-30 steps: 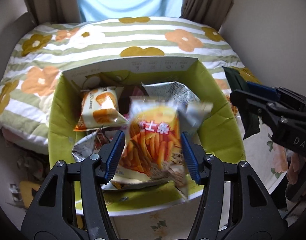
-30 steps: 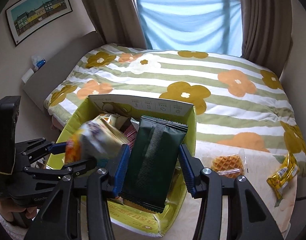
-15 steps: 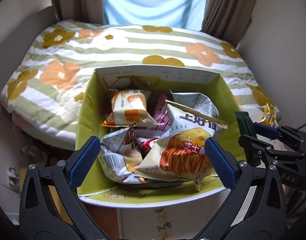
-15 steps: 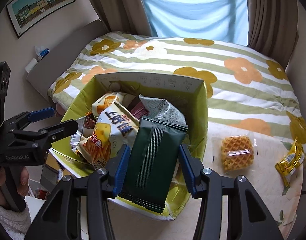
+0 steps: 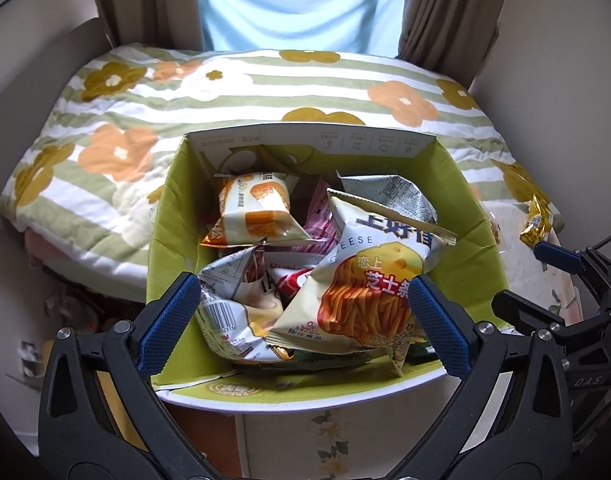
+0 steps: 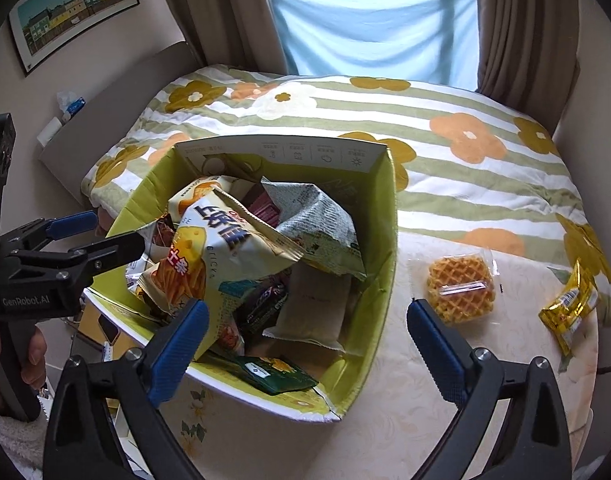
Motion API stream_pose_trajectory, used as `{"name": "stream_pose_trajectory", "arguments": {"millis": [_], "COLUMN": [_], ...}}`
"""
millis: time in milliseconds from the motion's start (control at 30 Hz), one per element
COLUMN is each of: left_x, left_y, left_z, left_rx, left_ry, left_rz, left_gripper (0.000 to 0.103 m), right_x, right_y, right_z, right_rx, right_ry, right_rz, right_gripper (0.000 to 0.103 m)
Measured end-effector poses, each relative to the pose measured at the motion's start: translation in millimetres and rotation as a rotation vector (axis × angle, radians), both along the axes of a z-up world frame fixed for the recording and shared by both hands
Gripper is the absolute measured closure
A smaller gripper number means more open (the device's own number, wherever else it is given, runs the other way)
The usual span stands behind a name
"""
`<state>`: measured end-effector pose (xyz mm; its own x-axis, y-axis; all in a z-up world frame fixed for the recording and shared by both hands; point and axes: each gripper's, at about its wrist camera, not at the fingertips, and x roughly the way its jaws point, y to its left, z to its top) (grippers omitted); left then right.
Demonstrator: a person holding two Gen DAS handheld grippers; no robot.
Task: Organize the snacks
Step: 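Move both tools back toward the waffle and gold bag on the bed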
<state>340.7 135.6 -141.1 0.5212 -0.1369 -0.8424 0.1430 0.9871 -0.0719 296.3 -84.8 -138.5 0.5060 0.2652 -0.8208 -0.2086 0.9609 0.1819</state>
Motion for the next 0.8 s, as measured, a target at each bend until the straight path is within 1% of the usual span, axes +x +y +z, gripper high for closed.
{"name": "stream_pose_trajectory", "arguments": {"millis": [200,367,567,700,800], "left_x": [-7.0,-12.8,-21.1,-22.6,-21.5], "left_y": [-14.3,-42.4,-96.3,-147.1,-186.2], "left_z": [8.9,19.3,27.6,27.1,23.7], "left_rx": [0.011,0.011,-0.006,-0.026,-0.025], "left_ry": [-0.018,-0.042,-0.057,-0.042,-0.033], "left_rz": [-0.015,-0.034,-0.038,-0.044,-0.051], "left_gripper": [0.0,0.0,0.0,0.0,0.0], "right_x": [-12.2,-24.6,-36.9,-41.2,-42.3], "right_y": [-19.7,-57.4,-123.4,-175.8,-211.5], "right_z": [12.5,19.1,24.9,26.5,26.5], "right_rx": [0.021,0.028,0.037,0.026,0.008], "right_ry": [-0.042,-0.085,-0.125,-0.138,-0.145], "right_rz": [-0.058,-0.124,-0.203,-0.251,-0.265], "right_gripper": [0.004,0.004,0.001,0.001,0.001]}}
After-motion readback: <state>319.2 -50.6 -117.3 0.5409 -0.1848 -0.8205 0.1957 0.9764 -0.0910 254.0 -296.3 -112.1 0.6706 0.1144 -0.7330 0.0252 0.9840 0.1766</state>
